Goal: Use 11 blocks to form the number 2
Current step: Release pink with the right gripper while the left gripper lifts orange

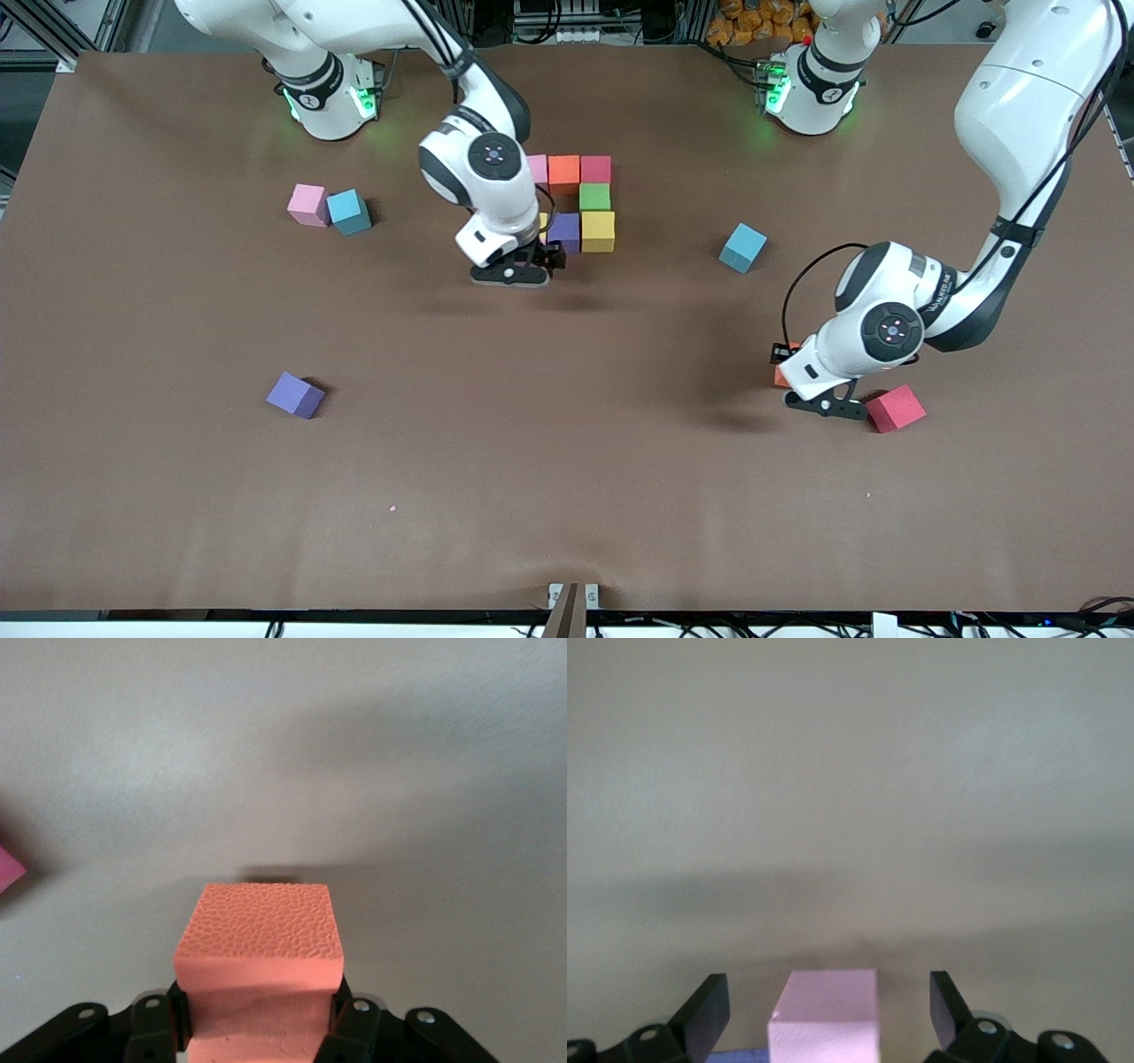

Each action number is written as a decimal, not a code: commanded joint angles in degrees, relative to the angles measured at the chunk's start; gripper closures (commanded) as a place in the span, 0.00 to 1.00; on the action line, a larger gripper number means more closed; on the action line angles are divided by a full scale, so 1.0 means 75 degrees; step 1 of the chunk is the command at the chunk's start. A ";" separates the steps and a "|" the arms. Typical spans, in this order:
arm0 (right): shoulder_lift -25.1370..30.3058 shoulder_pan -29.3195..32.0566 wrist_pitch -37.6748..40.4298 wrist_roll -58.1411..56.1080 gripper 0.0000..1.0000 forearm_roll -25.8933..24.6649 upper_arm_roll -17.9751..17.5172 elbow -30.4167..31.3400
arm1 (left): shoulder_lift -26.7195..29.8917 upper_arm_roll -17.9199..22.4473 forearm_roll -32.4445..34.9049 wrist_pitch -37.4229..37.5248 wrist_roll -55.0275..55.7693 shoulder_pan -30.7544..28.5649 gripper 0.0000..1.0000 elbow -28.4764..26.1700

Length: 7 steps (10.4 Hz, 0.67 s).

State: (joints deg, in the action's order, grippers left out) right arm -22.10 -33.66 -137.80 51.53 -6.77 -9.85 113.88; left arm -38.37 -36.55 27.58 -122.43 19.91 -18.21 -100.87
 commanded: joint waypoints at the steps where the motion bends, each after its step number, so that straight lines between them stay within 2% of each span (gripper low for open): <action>1: 0.0904 0.0769 0.0793 -0.1319 0.00 -0.0011 -0.0058 0.0179 | 0.0054 0.0034 -0.0265 0.0047 0.0275 0.0259 0.48 0.0218; 4: 0.1632 0.1743 0.1906 -0.3442 0.00 0.0071 -0.0058 0.0203 | -0.0051 0.0069 -0.0478 0.0047 0.0847 0.0727 0.48 0.0593; 7: 0.1728 0.2679 0.1945 -0.5772 0.00 0.0059 -0.0058 0.0203 | -0.0238 0.0081 -0.0536 0.0047 0.1282 0.0997 0.48 0.0852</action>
State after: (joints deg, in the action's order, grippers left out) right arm -10.41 -17.28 -122.67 15.72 -6.72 -9.58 113.93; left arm -38.93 -36.45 24.89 -122.43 28.38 -11.97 -96.45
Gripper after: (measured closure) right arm 0.000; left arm 0.436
